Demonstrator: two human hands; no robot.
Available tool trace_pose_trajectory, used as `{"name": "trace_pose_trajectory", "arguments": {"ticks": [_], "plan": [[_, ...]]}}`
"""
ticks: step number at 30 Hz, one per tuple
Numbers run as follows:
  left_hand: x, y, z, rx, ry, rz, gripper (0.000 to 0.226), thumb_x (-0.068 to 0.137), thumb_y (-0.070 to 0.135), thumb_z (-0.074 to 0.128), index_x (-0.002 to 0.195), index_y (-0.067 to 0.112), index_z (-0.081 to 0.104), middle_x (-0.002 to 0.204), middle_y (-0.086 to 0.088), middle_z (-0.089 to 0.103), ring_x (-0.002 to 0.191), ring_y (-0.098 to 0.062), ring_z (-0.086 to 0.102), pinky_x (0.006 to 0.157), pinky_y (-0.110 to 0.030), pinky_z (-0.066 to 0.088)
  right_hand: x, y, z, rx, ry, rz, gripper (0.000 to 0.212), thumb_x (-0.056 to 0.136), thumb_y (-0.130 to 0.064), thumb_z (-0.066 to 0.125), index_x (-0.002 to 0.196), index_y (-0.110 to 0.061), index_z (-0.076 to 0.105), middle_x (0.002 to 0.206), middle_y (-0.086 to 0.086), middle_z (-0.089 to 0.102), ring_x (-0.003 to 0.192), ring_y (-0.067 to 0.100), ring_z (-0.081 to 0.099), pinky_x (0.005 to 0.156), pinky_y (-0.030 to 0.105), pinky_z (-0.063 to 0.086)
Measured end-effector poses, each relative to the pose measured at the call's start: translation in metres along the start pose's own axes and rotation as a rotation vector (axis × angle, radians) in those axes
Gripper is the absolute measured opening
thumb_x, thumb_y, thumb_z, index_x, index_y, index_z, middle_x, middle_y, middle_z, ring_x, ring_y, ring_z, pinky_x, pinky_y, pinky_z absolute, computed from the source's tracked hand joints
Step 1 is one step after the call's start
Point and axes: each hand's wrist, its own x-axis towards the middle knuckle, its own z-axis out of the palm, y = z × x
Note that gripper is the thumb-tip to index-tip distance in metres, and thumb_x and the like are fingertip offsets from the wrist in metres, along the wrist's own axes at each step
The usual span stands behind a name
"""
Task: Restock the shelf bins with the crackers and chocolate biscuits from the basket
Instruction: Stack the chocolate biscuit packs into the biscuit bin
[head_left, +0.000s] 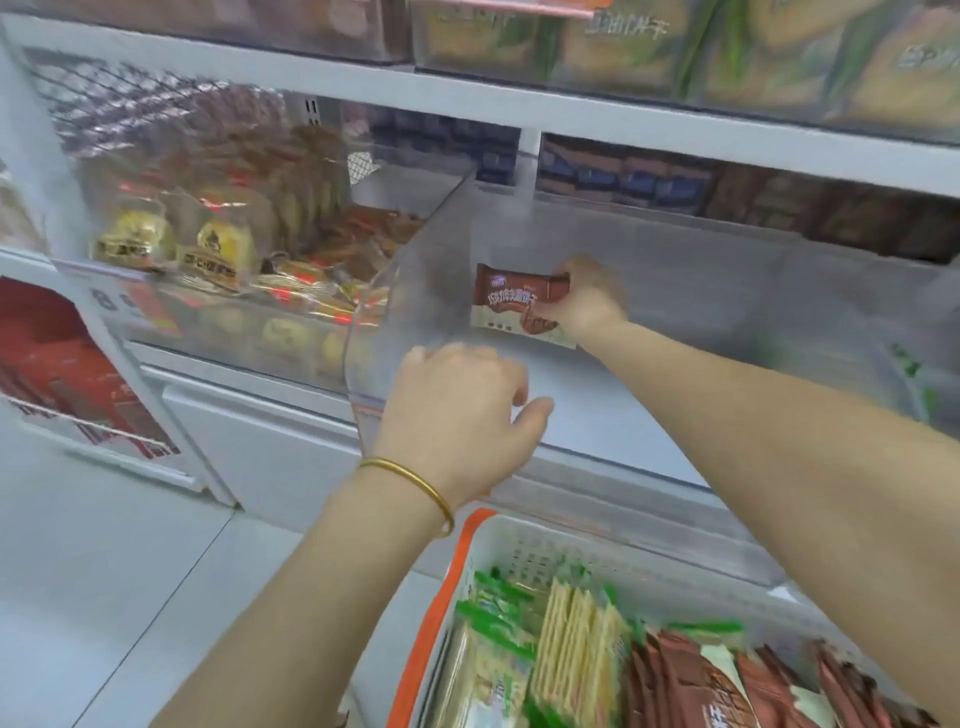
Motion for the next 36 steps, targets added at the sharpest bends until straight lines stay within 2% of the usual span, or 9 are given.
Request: {"name": "trace_pose_trajectory", "arguments": {"ticks": [8, 14, 18, 20, 22, 24, 26, 31, 36], "plan": [[0.002, 0.002, 0.003, -0.058, -0.064, -0.019, 0.035, 0.094, 0.048, 0.037, 0.100, 0.025, 0.063, 0.104, 0.006, 0.061, 0.103, -0.016, 0.052, 0.086, -0.032, 0.031, 0.009, 0.007, 0.020, -0.512, 0.101, -0.152, 0.040, 0.094, -0.036, 0.055, 0.124, -0.012, 0.043, 0.131, 0.015, 0.037, 0.096, 0.036, 0.056, 0.064, 0.035, 0.037], [0.000, -0.001, 0.003, -0.068, -0.061, -0.011, 0.043, 0.092, 0.051, 0.029, 0.097, 0.025, 0.063, 0.098, 0.007, 0.061, 0.100, -0.016, 0.053, 0.084, -0.032, 0.033, 0.016, -0.003, 0.024, -0.545, 0.165, -0.101, 0.050, 0.092, -0.016, 0.060, 0.133, -0.009, 0.032, 0.139, 0.019, 0.029, 0.088, 0.038, 0.059, 0.062, 0.035, 0.036], [0.000, 0.000, 0.002, -0.071, -0.066, -0.004, 0.035, 0.095, 0.048, 0.036, 0.099, 0.024, 0.062, 0.101, 0.007, 0.060, 0.102, -0.016, 0.051, 0.087, -0.033, 0.033, 0.021, -0.001, 0.028, -0.670, 0.183, -0.132, 0.053, 0.092, -0.016, 0.061, 0.135, -0.010, 0.030, 0.141, 0.020, 0.030, 0.080, 0.035, 0.058, 0.059, 0.034, 0.036], [0.001, 0.000, 0.002, -0.072, -0.055, -0.001, 0.034, 0.095, 0.047, 0.036, 0.099, 0.024, 0.061, 0.102, 0.007, 0.060, 0.102, -0.016, 0.050, 0.087, -0.033, 0.033, 0.022, -0.001, 0.028, -0.778, 0.209, -0.150, 0.050, 0.091, -0.020, 0.061, 0.133, -0.012, 0.036, 0.140, 0.018, 0.033, 0.086, 0.032, 0.056, 0.059, 0.032, 0.035], [0.000, 0.000, 0.002, -0.074, -0.051, 0.007, 0.038, 0.096, 0.048, 0.032, 0.099, 0.024, 0.061, 0.101, 0.007, 0.060, 0.102, -0.016, 0.050, 0.088, -0.033, 0.033, 0.024, -0.002, 0.027, -0.833, 0.218, -0.165, 0.044, 0.091, -0.022, 0.061, 0.131, -0.014, 0.041, 0.138, 0.016, 0.036, 0.105, 0.034, 0.050, 0.064, 0.033, 0.036], [0.000, 0.000, 0.003, -0.066, -0.040, 0.012, 0.047, 0.090, 0.051, 0.023, 0.097, 0.024, 0.061, 0.099, 0.007, 0.060, 0.100, -0.016, 0.051, 0.086, -0.033, 0.033, 0.026, -0.004, 0.026, -0.869, 0.213, -0.177, 0.044, 0.091, -0.024, 0.061, 0.130, -0.015, 0.042, 0.135, 0.015, 0.037, 0.115, 0.035, 0.043, 0.070, 0.035, 0.038], [0.000, 0.000, 0.002, -0.069, -0.026, 0.018, 0.052, 0.081, 0.050, 0.019, 0.096, 0.024, 0.062, 0.098, 0.007, 0.061, 0.099, -0.017, 0.052, 0.085, -0.034, 0.034, 0.025, -0.005, 0.025, -0.893, 0.206, -0.182, 0.046, 0.090, -0.025, 0.063, 0.130, -0.016, 0.042, 0.133, 0.015, 0.038, 0.116, 0.034, 0.042, 0.073, 0.036, 0.039], [0.000, 0.000, 0.004, -0.089, -0.003, 0.026, 0.053, 0.081, 0.049, 0.020, 0.095, 0.023, 0.063, 0.097, 0.006, 0.062, 0.097, -0.018, 0.053, 0.085, -0.035, 0.035, 0.020, -0.002, 0.022, -0.859, 0.205, -0.222, 0.047, 0.092, -0.025, 0.061, 0.132, -0.015, 0.039, 0.133, 0.015, 0.037, 0.113, 0.034, 0.045, 0.066, 0.034, 0.034], [0.000, 0.000, 0.006, -0.067, 0.004, 0.040, 0.043, 0.093, 0.049, 0.027, 0.098, 0.024, 0.061, 0.099, 0.007, 0.060, 0.100, -0.016, 0.052, 0.087, -0.033, 0.035, 0.020, -0.002, 0.018, -0.845, 0.196, -0.226, 0.048, 0.091, -0.021, 0.061, 0.133, -0.014, 0.037, 0.135, 0.015, 0.035, 0.113, 0.034, 0.045, 0.064, 0.034, 0.035]]}}
